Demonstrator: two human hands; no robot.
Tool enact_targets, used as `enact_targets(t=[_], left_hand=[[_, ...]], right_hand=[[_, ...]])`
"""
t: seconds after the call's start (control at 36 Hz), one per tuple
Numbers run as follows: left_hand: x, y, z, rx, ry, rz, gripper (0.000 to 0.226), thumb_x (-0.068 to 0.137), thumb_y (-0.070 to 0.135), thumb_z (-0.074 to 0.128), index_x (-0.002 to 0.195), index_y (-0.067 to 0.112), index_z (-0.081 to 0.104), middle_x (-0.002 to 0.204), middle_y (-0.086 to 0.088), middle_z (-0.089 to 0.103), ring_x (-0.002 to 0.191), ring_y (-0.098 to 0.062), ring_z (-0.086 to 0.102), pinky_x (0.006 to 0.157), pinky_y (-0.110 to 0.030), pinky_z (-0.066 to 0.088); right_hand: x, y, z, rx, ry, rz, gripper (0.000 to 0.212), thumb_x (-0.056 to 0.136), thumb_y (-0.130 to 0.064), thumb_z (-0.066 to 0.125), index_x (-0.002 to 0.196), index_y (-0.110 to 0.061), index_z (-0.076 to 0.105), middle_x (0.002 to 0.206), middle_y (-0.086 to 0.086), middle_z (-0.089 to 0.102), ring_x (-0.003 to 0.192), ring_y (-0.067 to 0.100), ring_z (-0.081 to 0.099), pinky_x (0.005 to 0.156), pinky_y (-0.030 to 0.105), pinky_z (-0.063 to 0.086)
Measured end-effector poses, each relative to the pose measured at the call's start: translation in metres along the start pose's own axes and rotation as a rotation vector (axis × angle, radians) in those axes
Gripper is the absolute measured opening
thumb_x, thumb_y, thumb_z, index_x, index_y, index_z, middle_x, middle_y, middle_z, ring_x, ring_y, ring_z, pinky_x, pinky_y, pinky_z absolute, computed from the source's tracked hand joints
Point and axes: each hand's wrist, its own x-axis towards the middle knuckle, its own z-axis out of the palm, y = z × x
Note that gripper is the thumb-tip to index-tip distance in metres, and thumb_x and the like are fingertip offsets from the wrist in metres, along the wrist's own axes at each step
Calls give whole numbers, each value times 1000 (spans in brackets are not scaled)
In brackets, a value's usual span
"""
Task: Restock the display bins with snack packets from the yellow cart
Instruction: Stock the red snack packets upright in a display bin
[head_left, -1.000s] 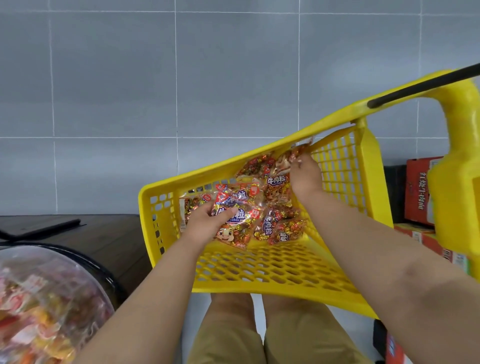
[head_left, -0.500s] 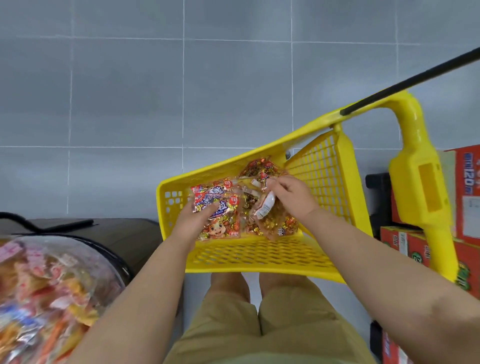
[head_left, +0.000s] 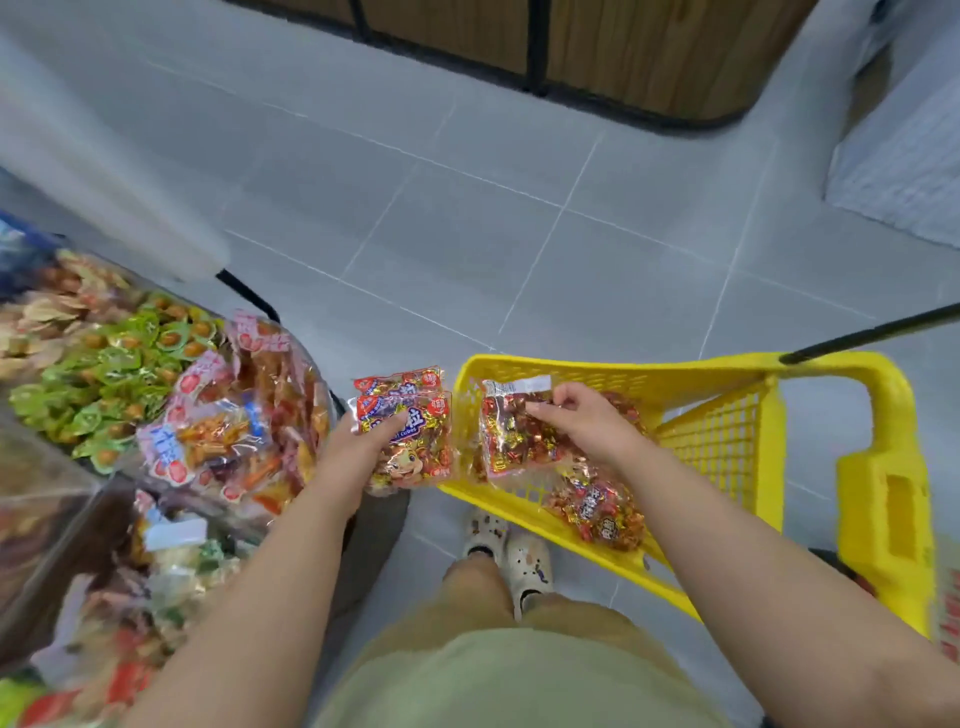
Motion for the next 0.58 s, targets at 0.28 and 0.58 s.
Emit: enact_targets(t=[0.28, 0.58], left_hand=[[-73, -43, -104, -376, 297, -17, 68, 71, 35, 82, 131, 20, 53, 123, -7, 65, 111, -30, 62, 99, -52, 47], [-146, -69, -289, -630, 508, 33, 117, 47, 50, 87, 146, 15, 35, 133, -13, 56, 117, -36, 57, 94, -57, 48]], right_hand=[[-10, -63, 113, 102, -172, -45, 38, 80, -25, 74, 93, -28, 39, 72, 2, 60, 50, 15, 57, 44, 26, 46], [-49, -149, 319, 235, -518, -137, 40, 84, -13, 67, 123, -9, 56, 106, 9, 67, 89, 22, 65, 68, 47, 57]])
